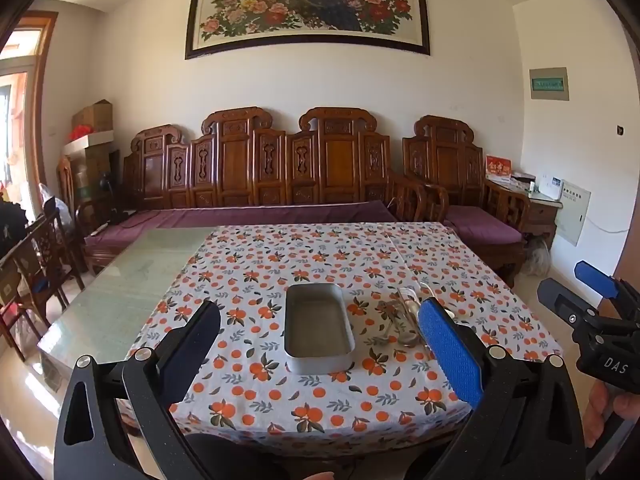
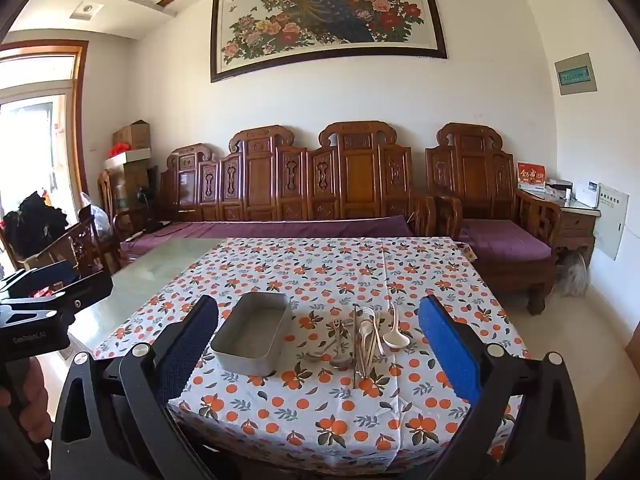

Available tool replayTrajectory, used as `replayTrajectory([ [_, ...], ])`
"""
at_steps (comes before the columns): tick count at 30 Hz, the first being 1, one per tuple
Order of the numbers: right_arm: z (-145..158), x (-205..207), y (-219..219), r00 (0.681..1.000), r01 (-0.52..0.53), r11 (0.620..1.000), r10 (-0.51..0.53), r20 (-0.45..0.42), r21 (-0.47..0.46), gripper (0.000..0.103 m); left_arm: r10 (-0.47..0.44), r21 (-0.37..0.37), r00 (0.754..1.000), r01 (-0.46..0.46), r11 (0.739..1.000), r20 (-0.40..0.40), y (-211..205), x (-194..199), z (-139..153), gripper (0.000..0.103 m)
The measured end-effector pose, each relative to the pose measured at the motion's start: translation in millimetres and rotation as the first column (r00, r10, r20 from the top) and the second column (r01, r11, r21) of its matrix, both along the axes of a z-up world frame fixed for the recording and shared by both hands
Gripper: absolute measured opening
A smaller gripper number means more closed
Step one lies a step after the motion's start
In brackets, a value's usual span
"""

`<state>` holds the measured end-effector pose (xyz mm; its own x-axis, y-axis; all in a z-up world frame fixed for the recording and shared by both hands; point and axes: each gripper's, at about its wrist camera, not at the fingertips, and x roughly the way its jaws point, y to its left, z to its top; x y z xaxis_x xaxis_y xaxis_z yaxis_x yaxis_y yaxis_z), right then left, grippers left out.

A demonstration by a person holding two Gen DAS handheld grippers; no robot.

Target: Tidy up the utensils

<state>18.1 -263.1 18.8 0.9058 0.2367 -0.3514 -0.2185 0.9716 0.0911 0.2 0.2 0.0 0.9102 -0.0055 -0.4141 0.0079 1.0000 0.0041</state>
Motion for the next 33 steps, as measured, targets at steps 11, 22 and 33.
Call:
replayTrajectory([
  [11, -0.6, -0.2, 0.5, 1.000, 0.000, 1.000, 0.000, 0.000, 0.004, 0.100, 0.001, 0.003, 1.000, -0.001, 1.000, 0.005, -2.7, 2.2, 3.9, 0.096],
  [22, 0.0, -0.3, 0.5, 1.000, 0.000, 1.000, 0.000, -0.001, 0.005, 0.100, 0.002, 0.004, 1.000, -0.002, 1.000, 0.009, -2.2, 0.4, 5.5, 0.096],
  [33, 0.8, -0.7, 0.2, 1.000, 0.000, 1.000, 0.000, 0.000, 0.008, 0.100, -0.002, 0.005, 1.000, 0.002, 1.000, 0.010, -6.6, -1.6, 11.9, 0.096],
])
